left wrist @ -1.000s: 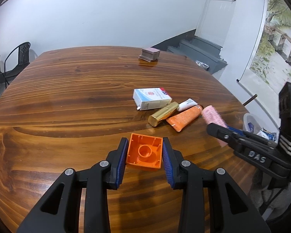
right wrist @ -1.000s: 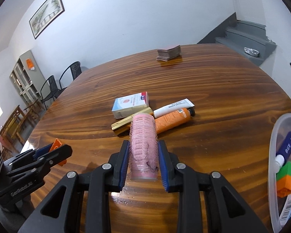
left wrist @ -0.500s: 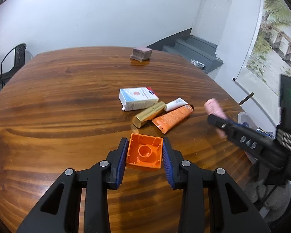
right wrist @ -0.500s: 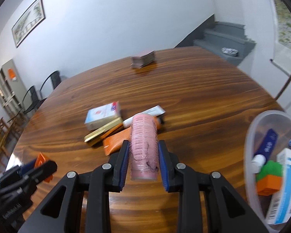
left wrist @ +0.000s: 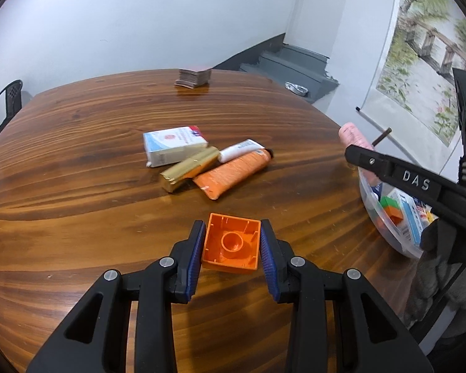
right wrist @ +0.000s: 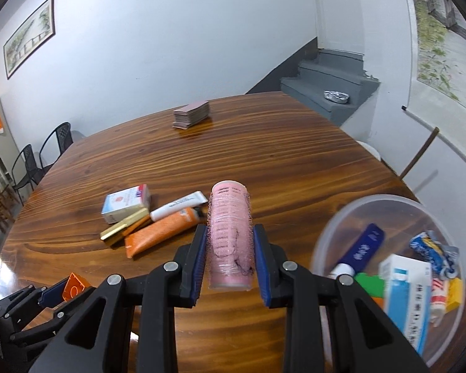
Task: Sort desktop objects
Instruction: 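Carry the pink roll and the orange brick toward the clear bowl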
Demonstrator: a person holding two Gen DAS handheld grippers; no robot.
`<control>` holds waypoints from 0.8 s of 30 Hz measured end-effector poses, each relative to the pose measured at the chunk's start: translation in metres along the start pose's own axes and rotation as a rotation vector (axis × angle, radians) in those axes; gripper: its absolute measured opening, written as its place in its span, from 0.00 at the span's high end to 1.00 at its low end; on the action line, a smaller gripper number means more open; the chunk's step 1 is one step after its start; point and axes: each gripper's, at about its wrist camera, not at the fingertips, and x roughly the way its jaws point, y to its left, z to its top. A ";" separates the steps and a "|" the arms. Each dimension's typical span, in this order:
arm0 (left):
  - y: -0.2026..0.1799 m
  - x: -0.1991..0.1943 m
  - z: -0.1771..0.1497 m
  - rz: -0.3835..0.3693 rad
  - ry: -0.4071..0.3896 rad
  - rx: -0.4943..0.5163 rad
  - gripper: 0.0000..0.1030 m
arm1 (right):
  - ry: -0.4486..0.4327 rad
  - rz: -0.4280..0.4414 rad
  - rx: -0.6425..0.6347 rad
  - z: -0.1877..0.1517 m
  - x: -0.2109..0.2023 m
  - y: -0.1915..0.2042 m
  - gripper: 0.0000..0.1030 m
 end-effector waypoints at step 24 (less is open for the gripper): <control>-0.061 0.020 -0.008 -0.032 0.013 0.080 0.64 | -0.035 -0.090 0.131 -0.012 -0.033 -0.097 0.69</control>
